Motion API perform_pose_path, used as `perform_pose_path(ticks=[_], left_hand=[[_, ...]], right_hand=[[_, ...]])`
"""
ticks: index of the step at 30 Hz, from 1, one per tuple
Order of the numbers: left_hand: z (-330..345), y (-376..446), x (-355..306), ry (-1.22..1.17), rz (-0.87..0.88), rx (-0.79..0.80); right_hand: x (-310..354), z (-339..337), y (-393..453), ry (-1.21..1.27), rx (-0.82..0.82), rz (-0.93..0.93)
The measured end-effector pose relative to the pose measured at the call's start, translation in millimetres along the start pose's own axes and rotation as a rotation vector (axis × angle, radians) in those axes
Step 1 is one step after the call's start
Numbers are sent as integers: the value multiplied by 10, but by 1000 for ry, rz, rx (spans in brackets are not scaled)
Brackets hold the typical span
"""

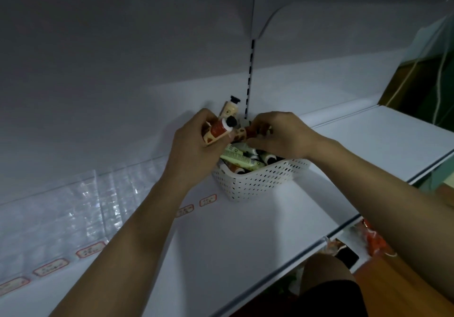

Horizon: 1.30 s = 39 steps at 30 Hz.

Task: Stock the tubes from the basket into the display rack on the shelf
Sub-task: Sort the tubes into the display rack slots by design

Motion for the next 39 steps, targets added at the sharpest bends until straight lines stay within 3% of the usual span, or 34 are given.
perform_pose_path(ticks=[10,13,18,20,22,27,28,30,33,36,39], left_hand=[[-34,-15,96,-343,-111,-102],[-57,-7,66,-372,-113,-130],[-20,-22,143,-305,-102,-73],[-12,-20,107,-286,-95,-48],[-15,-13,57,-269,-75,-37],[-57,5,111,-229,-93,-39],[-76,6,135,-227,-112,-64],[-116,9,160,-245,-148,-122],[-141,-2,174,-246,-177,-127],[-159,-24,192,-225,-209,-119],[-175,-44,201,-192,-219,-123]], right_hand=[[-33,-55,-184,-39,8,-129],[-76,-130,-222,75,-121,-151],[0,-425,-275,400,-469,-153],[99,-435,-257,572,-385,-167],[219,-358,-225,750,-199,-171],[337,-190,-81,956,5,-89],[323,-173,-20,871,-42,-68],[268,-102,134,473,-142,-39],[184,146,315,0,30,53],[159,206,391,-178,85,109],[188,179,401,-159,102,87]])
Point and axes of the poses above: each hand's wrist, its own y-axis towards the middle knuckle, its own z-axis out of the palm, x = y × z, the point moved 5 cm from there along y, towards the middle knuckle, and after that the axes turned 15 degrees about z, right-handed, at the moved point
